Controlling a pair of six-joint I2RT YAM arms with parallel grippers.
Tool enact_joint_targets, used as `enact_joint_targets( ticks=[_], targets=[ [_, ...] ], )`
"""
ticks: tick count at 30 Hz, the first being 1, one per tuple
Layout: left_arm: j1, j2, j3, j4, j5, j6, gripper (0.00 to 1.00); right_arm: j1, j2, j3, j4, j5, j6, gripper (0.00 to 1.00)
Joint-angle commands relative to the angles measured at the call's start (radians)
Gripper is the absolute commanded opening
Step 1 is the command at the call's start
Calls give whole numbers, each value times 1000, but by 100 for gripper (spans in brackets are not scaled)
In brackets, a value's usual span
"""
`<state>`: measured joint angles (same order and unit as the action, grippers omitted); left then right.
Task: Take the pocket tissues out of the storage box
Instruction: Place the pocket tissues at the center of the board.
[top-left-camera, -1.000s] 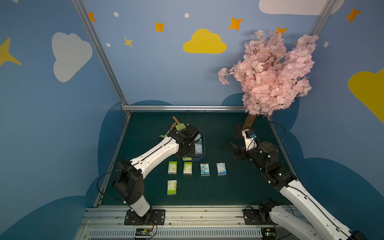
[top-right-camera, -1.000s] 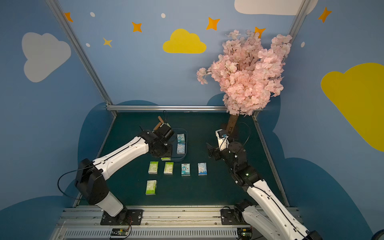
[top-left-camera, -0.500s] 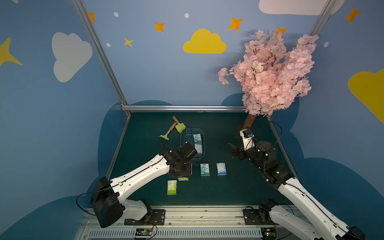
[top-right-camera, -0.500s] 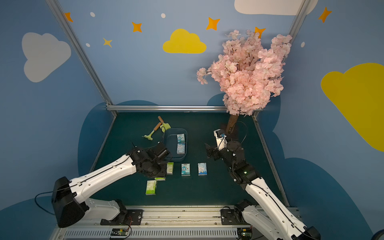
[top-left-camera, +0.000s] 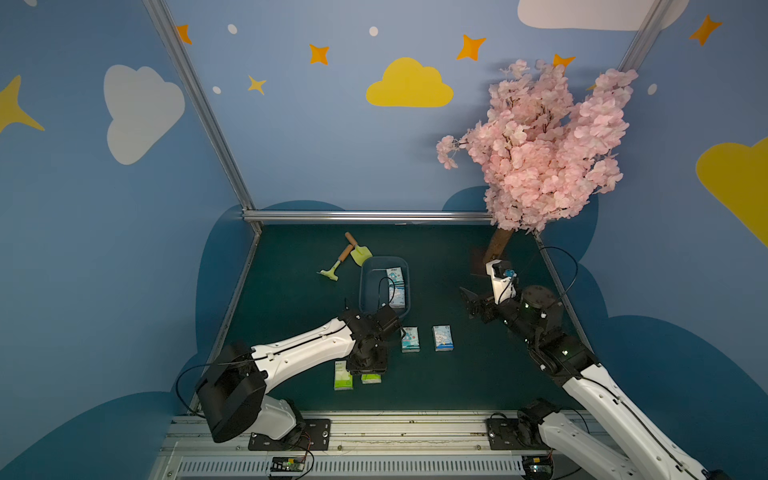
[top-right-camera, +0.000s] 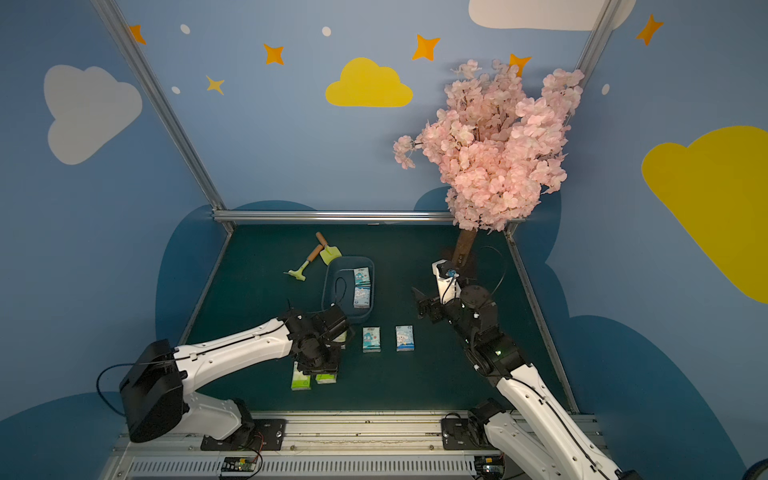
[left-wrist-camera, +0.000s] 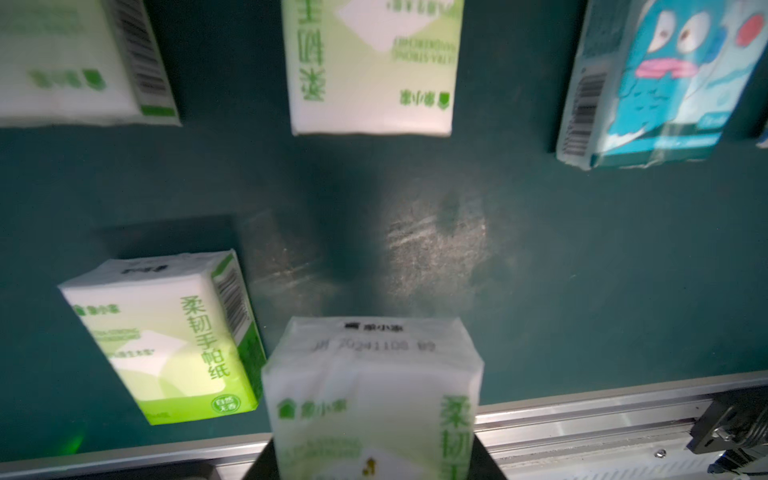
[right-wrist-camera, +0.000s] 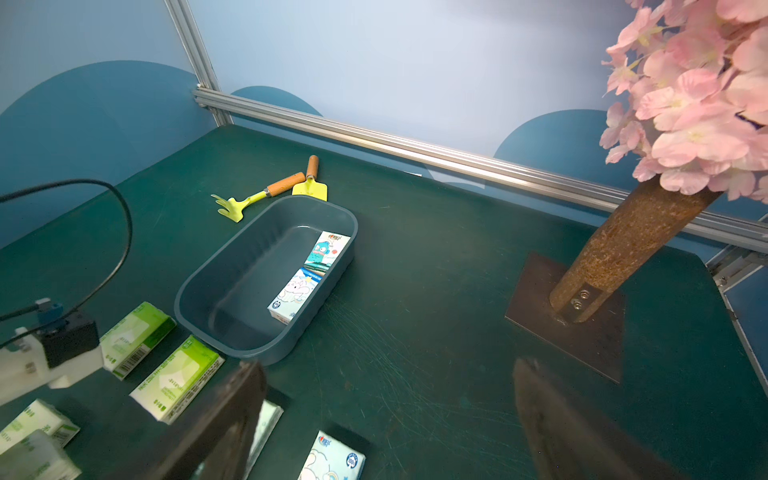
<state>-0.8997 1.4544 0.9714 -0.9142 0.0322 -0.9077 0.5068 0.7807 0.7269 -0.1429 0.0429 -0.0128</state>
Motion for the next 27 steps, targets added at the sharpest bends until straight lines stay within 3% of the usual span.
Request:
enact_joint_targets(
  ticks=[1,14,27],
  targets=[
    [-8,27,-2,14,18,-31,50,-6,-21,-5,-27,-13,-11,98],
    [-8,177,30,42,0,-8,50,-15,-53,-3,-62,-30,-25,98],
    [-11,238,0,74,14,4,54,-31,-55,1,-63,-34,-43,98]
  ],
)
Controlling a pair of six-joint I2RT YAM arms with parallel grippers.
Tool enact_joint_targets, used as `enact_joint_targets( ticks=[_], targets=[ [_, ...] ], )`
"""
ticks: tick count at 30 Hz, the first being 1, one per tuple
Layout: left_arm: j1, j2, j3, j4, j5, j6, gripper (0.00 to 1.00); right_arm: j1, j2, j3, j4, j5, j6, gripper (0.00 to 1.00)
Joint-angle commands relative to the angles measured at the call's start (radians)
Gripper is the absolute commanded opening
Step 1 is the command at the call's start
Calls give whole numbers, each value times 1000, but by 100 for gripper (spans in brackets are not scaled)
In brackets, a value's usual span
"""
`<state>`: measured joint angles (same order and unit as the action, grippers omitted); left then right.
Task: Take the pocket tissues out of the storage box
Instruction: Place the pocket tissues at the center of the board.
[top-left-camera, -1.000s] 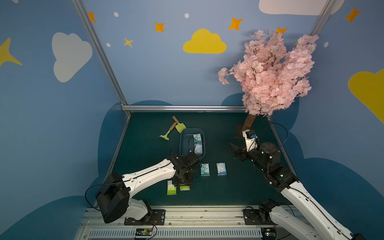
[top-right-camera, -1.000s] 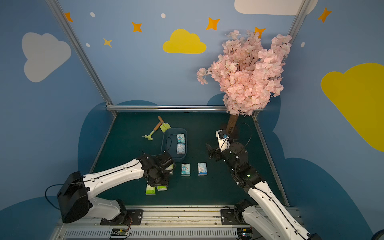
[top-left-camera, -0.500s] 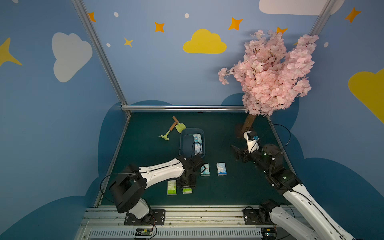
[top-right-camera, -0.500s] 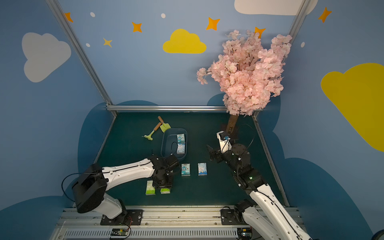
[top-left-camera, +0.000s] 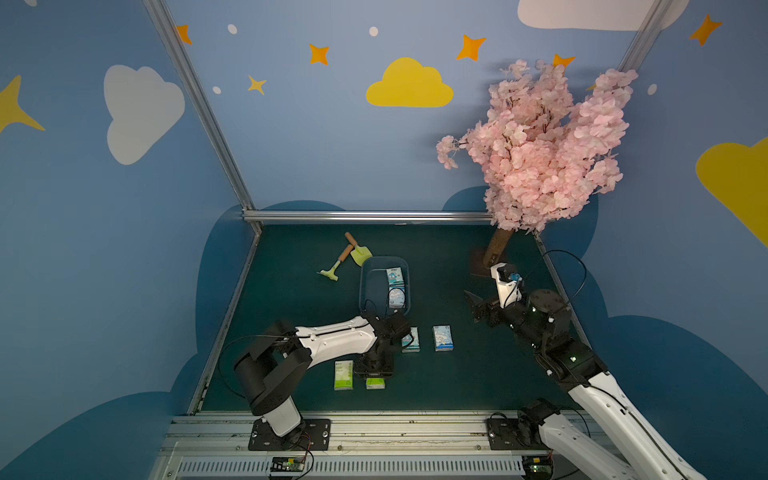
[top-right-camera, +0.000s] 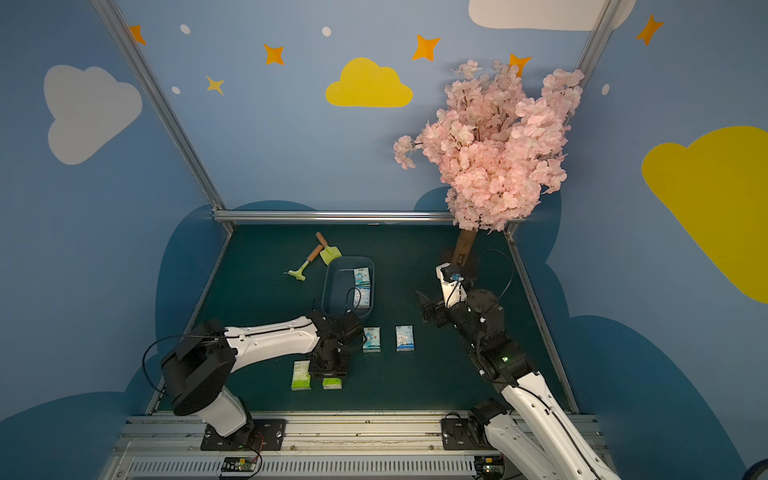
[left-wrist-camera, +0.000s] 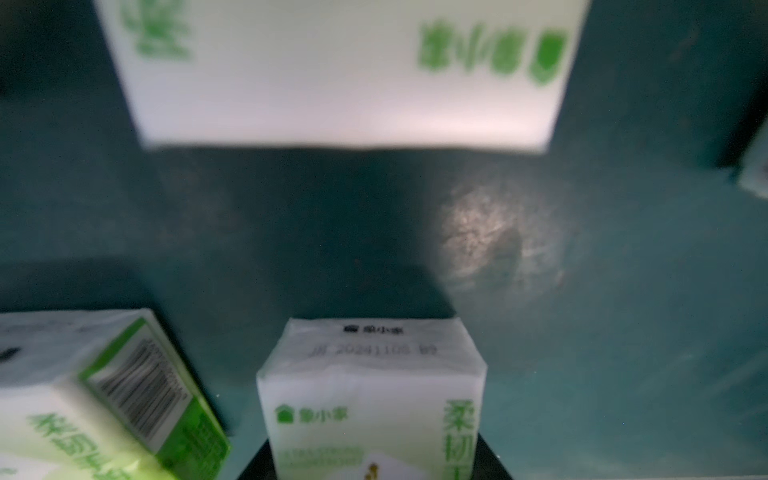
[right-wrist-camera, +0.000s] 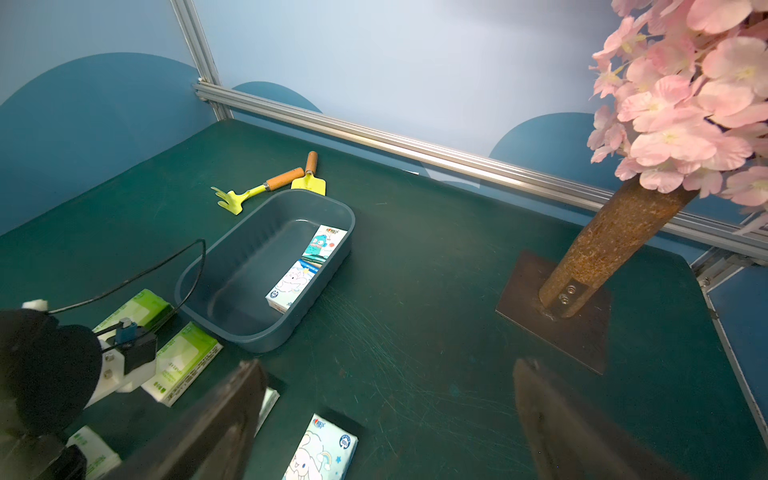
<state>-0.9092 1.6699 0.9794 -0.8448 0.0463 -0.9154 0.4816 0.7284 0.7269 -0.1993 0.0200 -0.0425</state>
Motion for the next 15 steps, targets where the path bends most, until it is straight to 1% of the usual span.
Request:
enact_joint_targets(
  ticks=[1,8,12,15],
  targets=[
    [-2,27,-7,7,1,12,54,-9,0,1,-5,-12,-14,98],
    [-3,40,-17,3,-1,15,60,-18,13,3,9,-22,-10,98],
    [-3,40,-3,-17,-8,21,61,-19,17,5,13,-23,-4,98],
    [-3,38,7,-28,-8,25,65,-21,19,4,13,-22,-2,98]
  ],
)
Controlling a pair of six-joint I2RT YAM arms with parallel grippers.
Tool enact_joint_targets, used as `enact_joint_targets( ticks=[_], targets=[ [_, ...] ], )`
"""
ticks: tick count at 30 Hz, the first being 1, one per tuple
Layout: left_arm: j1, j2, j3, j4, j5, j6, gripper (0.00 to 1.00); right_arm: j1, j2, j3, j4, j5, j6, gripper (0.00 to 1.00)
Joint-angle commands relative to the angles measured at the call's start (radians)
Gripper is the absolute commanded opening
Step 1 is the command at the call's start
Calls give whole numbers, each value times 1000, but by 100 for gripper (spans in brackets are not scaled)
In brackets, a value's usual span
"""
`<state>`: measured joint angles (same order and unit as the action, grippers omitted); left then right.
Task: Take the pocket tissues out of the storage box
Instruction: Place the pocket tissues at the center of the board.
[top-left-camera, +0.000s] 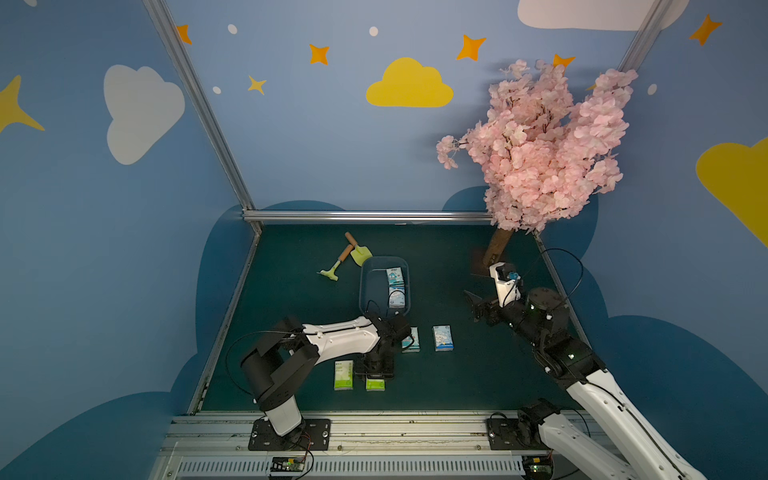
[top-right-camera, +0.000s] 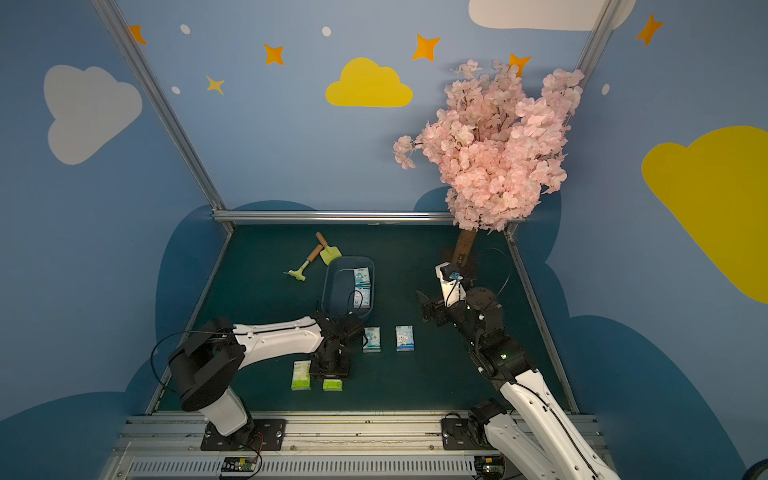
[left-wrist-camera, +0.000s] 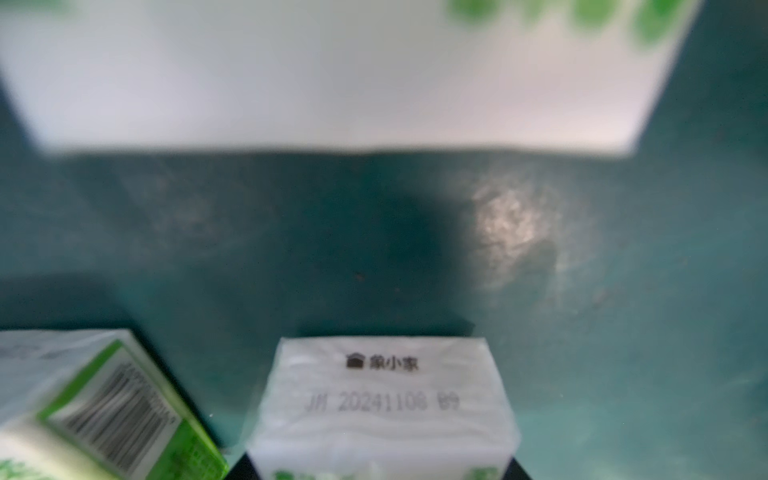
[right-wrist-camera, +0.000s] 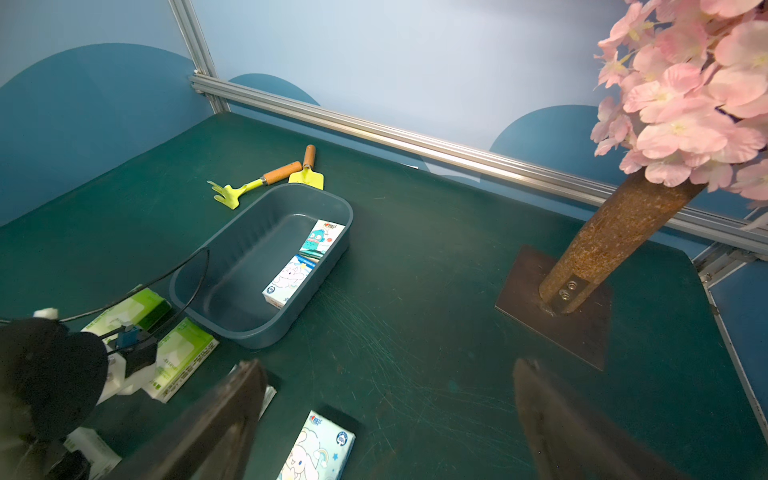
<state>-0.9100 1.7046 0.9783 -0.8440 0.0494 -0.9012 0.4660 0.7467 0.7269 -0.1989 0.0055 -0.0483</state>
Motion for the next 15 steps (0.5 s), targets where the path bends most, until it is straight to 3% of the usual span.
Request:
enact_joint_targets(
  ticks=[1,5,15],
  targets=[
    [-3,4,12,-37,-12,12,66,-6,-1,2,14,-6,5,98],
    [-2,-5,35,-75,-31,9,74,-7,-5,2,14,-3,11,98],
    [0,-78,110,-161,-68,52,80,-7,30,63,-98,-17,1,98]
  ],
)
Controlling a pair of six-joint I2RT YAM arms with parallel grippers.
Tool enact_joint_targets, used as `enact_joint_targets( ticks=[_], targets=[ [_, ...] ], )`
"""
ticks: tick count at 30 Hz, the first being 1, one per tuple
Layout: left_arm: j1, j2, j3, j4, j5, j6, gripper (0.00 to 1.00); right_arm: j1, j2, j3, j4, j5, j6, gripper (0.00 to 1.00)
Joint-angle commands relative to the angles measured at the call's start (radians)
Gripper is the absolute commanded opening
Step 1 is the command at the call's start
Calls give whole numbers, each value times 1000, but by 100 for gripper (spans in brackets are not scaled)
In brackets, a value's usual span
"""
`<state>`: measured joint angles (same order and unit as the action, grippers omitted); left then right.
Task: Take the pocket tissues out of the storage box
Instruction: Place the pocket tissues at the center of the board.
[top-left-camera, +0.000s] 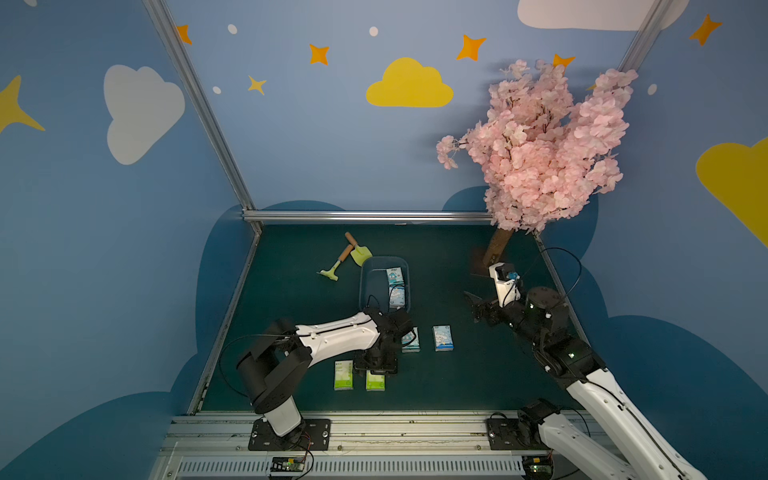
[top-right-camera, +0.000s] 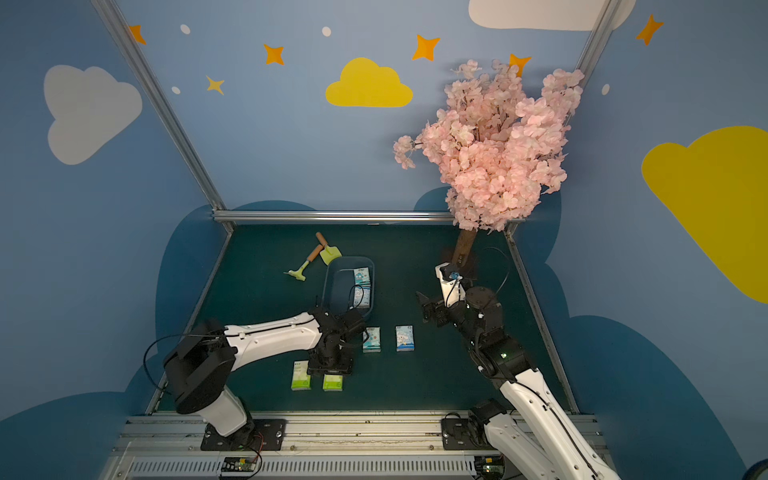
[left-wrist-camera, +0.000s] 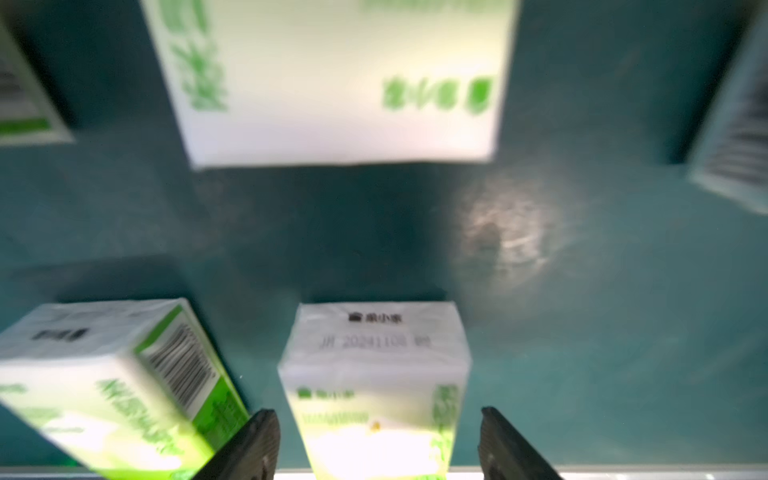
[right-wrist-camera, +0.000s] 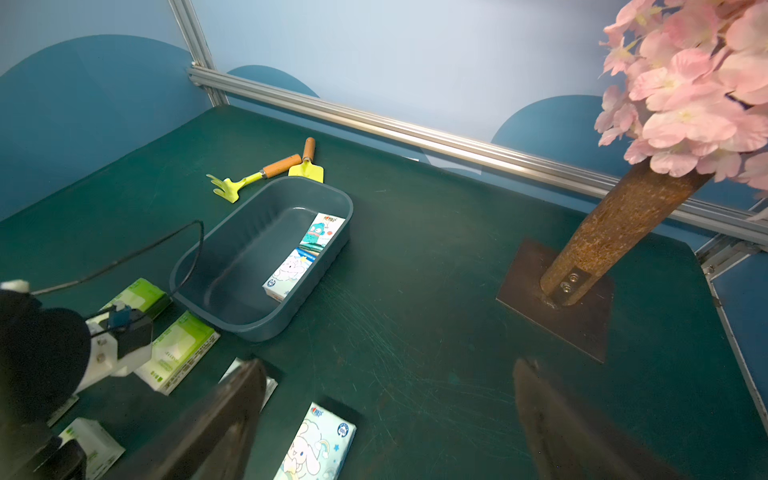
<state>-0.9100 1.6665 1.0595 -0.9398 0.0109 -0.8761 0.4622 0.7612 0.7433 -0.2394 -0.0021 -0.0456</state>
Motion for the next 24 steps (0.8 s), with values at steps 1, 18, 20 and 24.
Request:
enact_joint_targets(
  ticks=[1,18,20,24],
  targets=[
    [2,-47,37,-71,-33,33,80,-2,22,56,-70,-7,6,98],
    [129,-290,136,-20,-196,160,94,30,309,375,-371,-51,179,98],
    [160,-335,114,37,-207,160,95,49,368,427,-418,-44,199,98],
    [256,-422,41,164,-182,156,98,107,492,536,-491,-2,252,98]
  ],
)
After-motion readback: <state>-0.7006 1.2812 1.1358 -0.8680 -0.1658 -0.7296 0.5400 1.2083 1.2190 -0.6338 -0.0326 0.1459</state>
